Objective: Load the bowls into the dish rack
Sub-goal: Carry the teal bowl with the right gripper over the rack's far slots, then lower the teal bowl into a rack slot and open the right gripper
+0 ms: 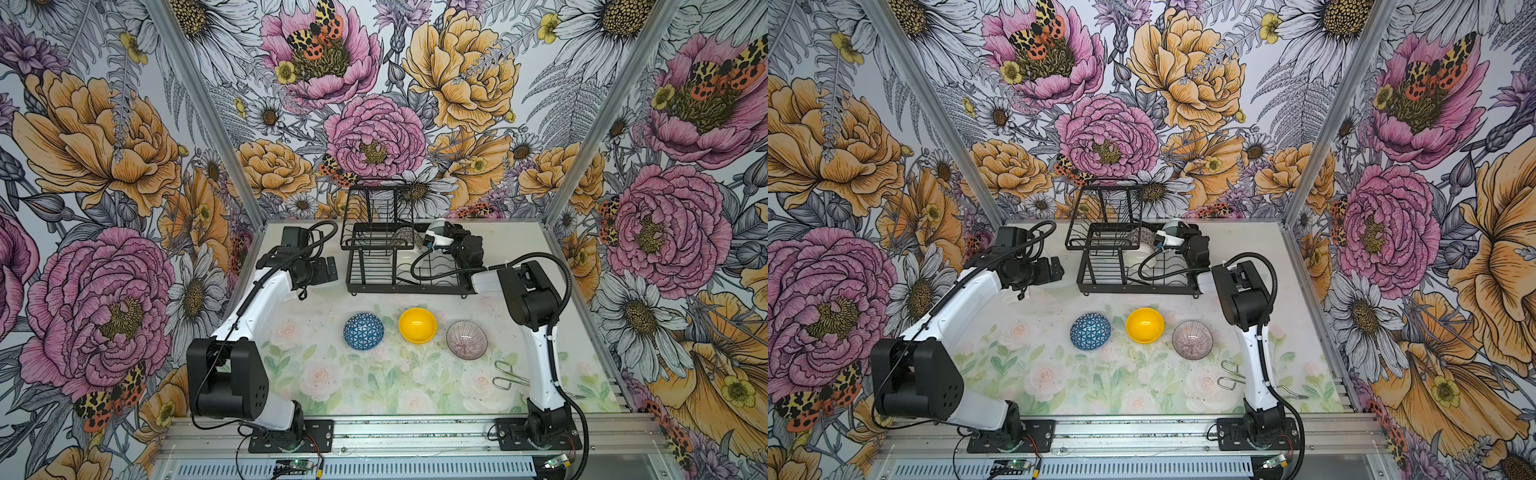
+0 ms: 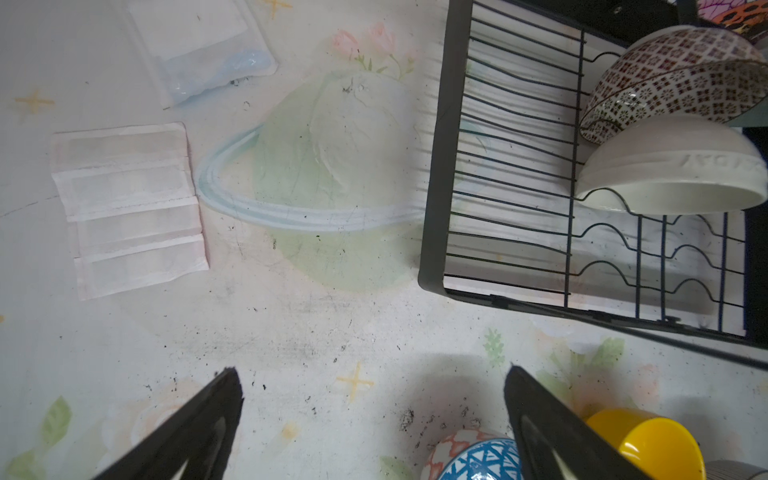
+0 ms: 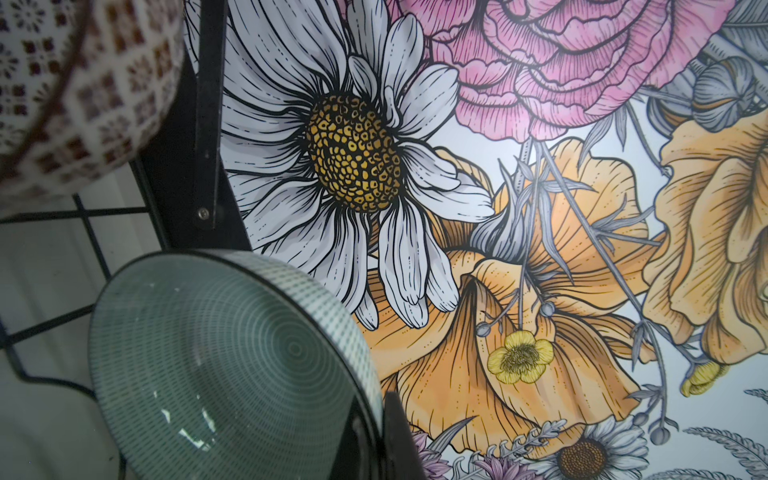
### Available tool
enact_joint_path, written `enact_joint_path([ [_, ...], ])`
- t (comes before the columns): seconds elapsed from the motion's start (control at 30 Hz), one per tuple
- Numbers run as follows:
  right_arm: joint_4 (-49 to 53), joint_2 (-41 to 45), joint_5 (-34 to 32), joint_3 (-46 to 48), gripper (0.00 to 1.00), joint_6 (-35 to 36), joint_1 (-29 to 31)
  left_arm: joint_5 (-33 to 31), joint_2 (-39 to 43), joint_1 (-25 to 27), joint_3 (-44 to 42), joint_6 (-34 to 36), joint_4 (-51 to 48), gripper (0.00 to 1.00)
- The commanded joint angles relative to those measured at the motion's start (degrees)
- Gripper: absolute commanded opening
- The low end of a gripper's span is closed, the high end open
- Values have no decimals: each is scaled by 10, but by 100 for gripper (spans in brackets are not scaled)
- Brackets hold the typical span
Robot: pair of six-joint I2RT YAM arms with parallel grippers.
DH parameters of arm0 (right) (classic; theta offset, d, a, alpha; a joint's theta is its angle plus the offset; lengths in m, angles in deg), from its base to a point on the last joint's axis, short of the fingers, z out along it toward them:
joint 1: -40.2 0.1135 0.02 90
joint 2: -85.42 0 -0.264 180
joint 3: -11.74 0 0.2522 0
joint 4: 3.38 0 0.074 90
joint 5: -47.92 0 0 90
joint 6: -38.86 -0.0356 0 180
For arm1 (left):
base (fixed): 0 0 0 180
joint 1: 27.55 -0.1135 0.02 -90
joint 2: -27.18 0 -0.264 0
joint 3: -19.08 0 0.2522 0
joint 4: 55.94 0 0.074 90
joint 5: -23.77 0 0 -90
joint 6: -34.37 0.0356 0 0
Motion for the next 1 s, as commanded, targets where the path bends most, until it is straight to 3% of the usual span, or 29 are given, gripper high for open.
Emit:
enact_joint_path([
  [0.0, -44, -9, 5, -20, 0, -6, -2, 6, 4, 3, -6, 2, 15, 99],
  [0.33, -111, -32, -19, -37, 0, 7, -1, 6, 1, 4, -4, 2, 15, 99],
  [0.97, -100, -25, -16, -4, 0, -11, 1, 7, 0, 4, -17, 4, 22, 99],
])
